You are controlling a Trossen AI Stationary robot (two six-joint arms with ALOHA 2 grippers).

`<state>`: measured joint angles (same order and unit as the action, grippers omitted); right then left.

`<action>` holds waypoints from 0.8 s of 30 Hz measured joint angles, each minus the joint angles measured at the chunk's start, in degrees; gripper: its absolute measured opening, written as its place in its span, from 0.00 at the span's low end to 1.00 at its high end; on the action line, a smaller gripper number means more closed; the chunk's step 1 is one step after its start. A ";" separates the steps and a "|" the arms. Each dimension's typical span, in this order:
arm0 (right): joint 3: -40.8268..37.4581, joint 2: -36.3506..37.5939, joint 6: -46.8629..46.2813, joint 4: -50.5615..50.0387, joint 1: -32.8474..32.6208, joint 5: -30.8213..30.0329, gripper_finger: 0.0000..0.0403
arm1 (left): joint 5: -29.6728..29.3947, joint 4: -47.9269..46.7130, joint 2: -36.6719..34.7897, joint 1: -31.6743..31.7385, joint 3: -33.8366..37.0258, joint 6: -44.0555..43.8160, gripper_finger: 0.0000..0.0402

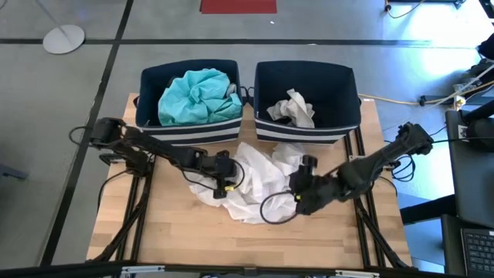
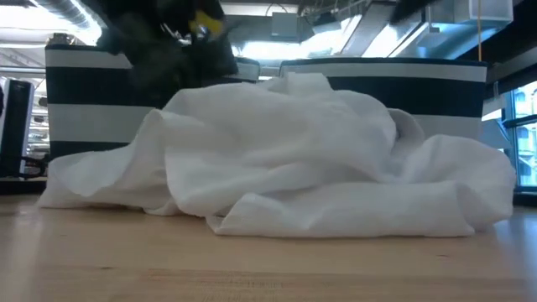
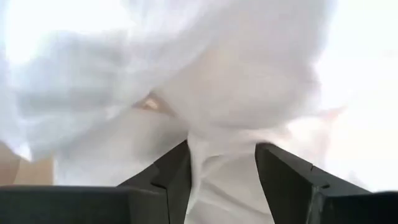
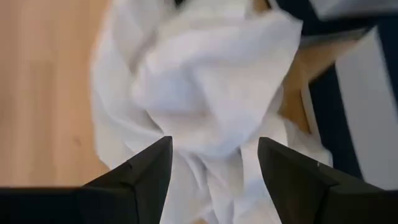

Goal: Sort clothes
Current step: Put the white dress into the right blue bin

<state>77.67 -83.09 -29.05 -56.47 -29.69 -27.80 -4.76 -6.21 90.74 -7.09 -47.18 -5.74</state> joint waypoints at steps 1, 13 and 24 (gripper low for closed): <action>-1.71 -0.27 -0.88 0.13 -0.40 -0.49 0.59 | -0.18 -0.19 -1.14 -0.57 0.18 -0.03 0.40; -20.99 -0.43 2.76 21.52 1.18 -11.16 0.59 | -3.41 -0.95 -6.25 -4.94 3.19 -0.26 0.39; -31.09 -0.41 10.94 40.31 11.51 4.01 0.59 | -2.83 11.32 -5.35 -4.52 10.59 -3.68 0.39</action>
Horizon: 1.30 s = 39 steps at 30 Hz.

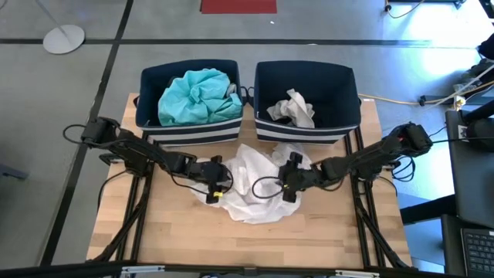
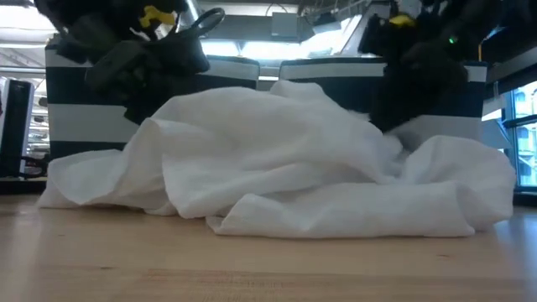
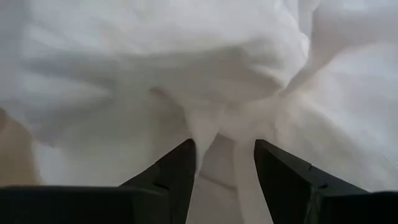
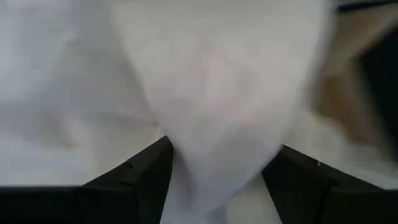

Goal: Sort clothes
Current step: Put the white dress into the right blue bin

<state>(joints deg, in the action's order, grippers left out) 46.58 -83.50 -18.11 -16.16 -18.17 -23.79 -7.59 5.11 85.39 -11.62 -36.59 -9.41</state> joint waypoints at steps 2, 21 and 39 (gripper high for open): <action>-2.34 0.00 -0.06 5.42 1.17 6.95 0.59 | 2.20 4.45 1.02 0.07 1.41 0.54 0.39; -9.94 -9.15 6.65 44.15 1.33 13.34 0.59 | 3.60 38.24 19.69 2.55 0.72 3.29 0.39; 3.30 -27.55 15.41 35.65 1.33 5.78 0.59 | 3.47 44.04 21.00 2.19 0.12 2.35 0.39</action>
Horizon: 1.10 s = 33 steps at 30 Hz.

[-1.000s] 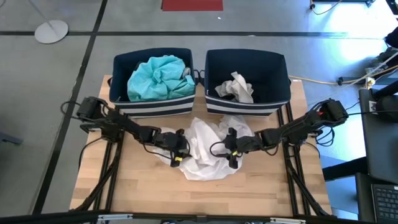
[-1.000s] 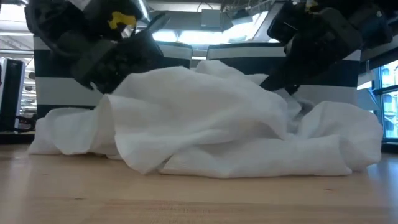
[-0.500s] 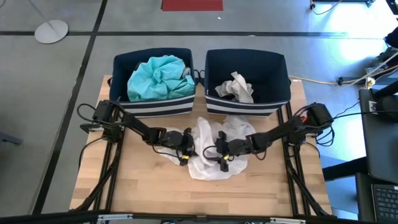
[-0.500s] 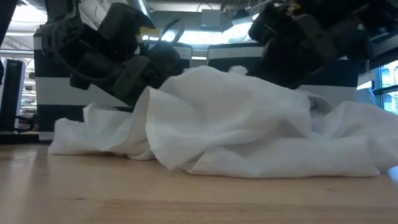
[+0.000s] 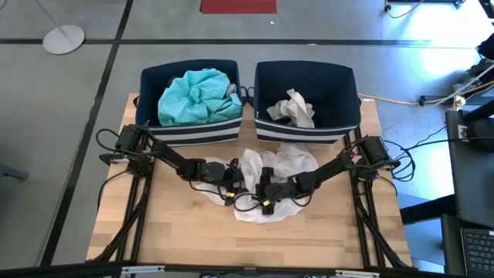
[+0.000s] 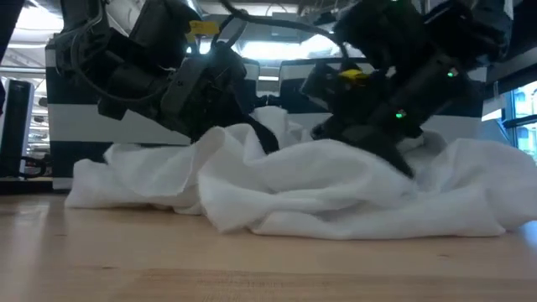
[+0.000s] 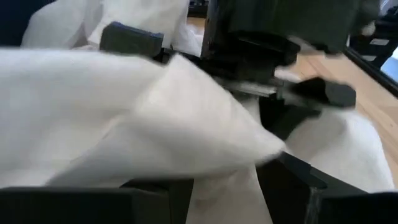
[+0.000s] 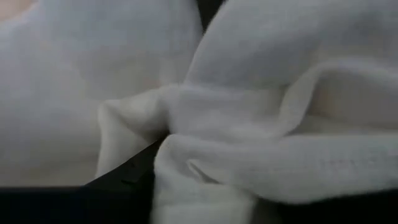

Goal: Sort clothes
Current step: Put the white dress into the right blue bin

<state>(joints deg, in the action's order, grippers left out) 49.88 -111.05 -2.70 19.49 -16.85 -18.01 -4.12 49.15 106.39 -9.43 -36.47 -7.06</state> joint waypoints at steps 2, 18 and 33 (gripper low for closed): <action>1.49 -1.22 -0.08 -3.03 -0.01 -0.87 0.59 | 0.06 0.11 0.00 0.00 0.00 -0.06 0.39; 3.63 -2.81 -1.31 -10.99 -0.06 -2.88 0.06 | -4.91 -30.08 -20.16 -3.67 -0.02 -2.66 0.39; 2.79 5.67 1.76 -14.75 -3.52 -2.79 0.05 | -18.67 -55.63 -29.00 -6.58 4.97 -13.30 0.39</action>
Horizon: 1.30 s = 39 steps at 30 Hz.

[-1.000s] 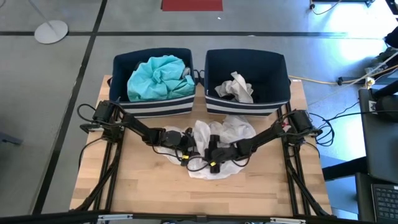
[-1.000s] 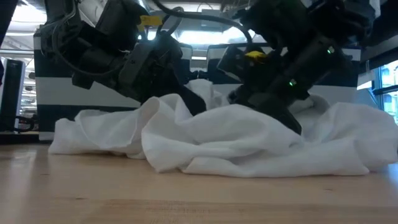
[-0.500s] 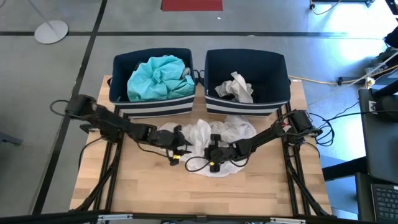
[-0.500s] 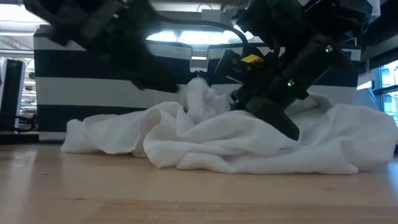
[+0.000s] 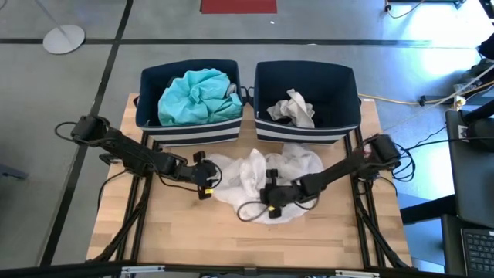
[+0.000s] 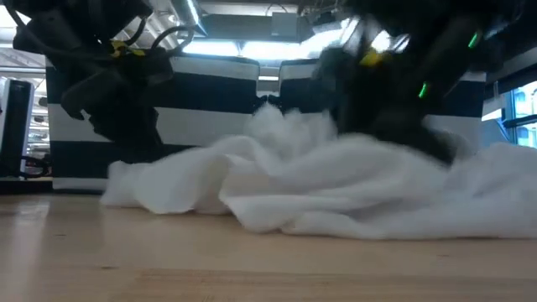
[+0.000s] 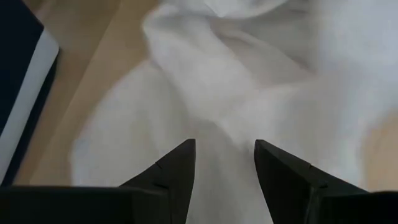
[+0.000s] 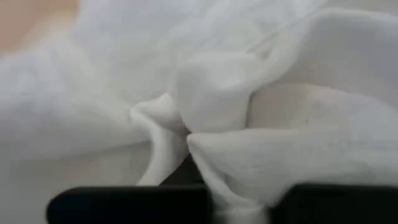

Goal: Sort clothes
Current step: Put the white dress into the right blue bin

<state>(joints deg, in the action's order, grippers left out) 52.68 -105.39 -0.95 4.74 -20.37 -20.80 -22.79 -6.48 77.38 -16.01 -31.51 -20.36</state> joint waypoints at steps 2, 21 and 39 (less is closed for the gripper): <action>0.18 3.60 0.17 -0.39 -0.93 -1.48 0.05 | 0.02 -0.18 0.00 0.13 0.06 -0.24 0.39; 27.33 19.76 13.70 -32.98 -1.23 -20.29 0.04 | -0.26 -1.99 -0.04 0.31 0.11 -0.26 0.39; 61.32 19.76 37.26 -32.67 8.09 -33.61 0.05 | -0.20 -1.99 -0.04 0.31 0.11 -0.28 0.39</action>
<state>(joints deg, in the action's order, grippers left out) 113.99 -85.62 36.31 -27.93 -12.29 -54.41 -22.98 -8.47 77.34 -15.70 -31.40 -20.64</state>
